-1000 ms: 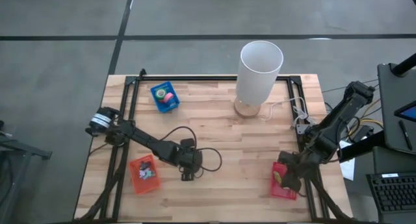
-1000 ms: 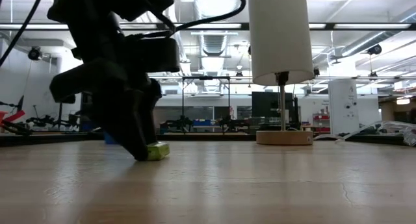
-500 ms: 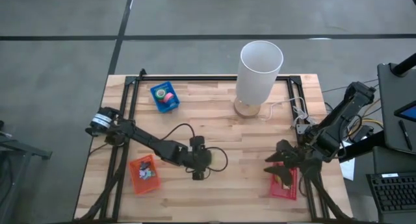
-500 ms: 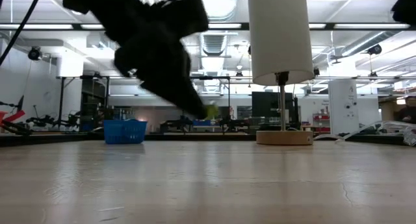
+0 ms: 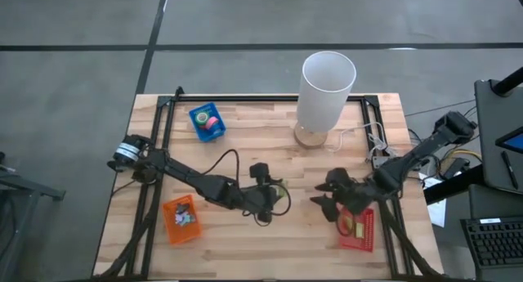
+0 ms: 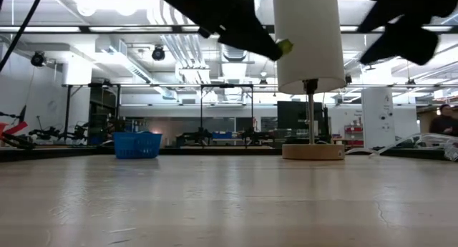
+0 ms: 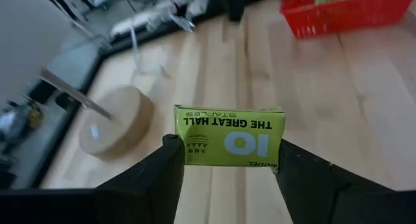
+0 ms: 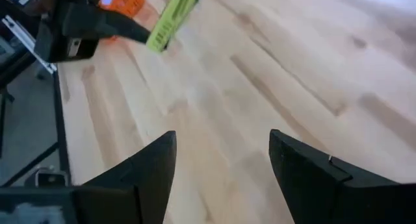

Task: Pick and place Stapler, Stapler remover, tape
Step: Put the green stapler pin box into the red basket

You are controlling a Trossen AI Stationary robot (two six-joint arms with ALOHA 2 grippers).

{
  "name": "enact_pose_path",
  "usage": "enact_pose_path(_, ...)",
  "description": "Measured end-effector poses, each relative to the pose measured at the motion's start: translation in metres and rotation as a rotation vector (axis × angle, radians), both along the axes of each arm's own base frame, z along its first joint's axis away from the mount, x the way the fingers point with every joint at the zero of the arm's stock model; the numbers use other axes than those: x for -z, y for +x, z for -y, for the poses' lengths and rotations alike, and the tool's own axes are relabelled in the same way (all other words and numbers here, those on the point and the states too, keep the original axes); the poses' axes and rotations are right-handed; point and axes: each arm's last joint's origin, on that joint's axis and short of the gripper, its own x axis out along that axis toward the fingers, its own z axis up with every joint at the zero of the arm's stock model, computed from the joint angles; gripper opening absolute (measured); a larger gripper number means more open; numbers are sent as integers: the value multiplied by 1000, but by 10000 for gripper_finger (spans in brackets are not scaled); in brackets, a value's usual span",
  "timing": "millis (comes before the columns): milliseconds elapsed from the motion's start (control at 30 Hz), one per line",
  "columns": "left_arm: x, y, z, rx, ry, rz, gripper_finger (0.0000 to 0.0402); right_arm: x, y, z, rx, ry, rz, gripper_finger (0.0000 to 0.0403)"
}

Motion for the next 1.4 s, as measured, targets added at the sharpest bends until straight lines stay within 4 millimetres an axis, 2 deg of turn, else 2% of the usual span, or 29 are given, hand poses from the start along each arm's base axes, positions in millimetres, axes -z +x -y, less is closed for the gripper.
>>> enact_pose_path(233, -6, 3, 0, -6, 54, 43, 222, -6, 29, 13, -30, -66, 123, 229)
enact_pose_path(500, -6, 3, -2, -34, 107, 37, 222, -12, 43, 33, -26, -31, 172, 221)
enact_pose_path(700, -7, 3, -2, -40, 132, 42, 222, -9, 62, 41, -71, -7, 224, 221)
enact_pose_path(867, -7, 3, -3, -47, 138, 42, 222, 4, 73, 48, -72, -2, 181, 221)
enact_pose_path(1033, -7, 3, -3, -54, 141, 40, 222, 7, 82, 52, -78, -42, 171, 216)
enact_pose_path(1200, -7, 4, -3, -54, 137, 48, 222, 4, 84, 51, -106, -72, 187, 173)
enact_pose_path(1400, -7, 4, -3, -54, 126, 52, 223, 1, 84, 51, -137, -85, 189, 76)
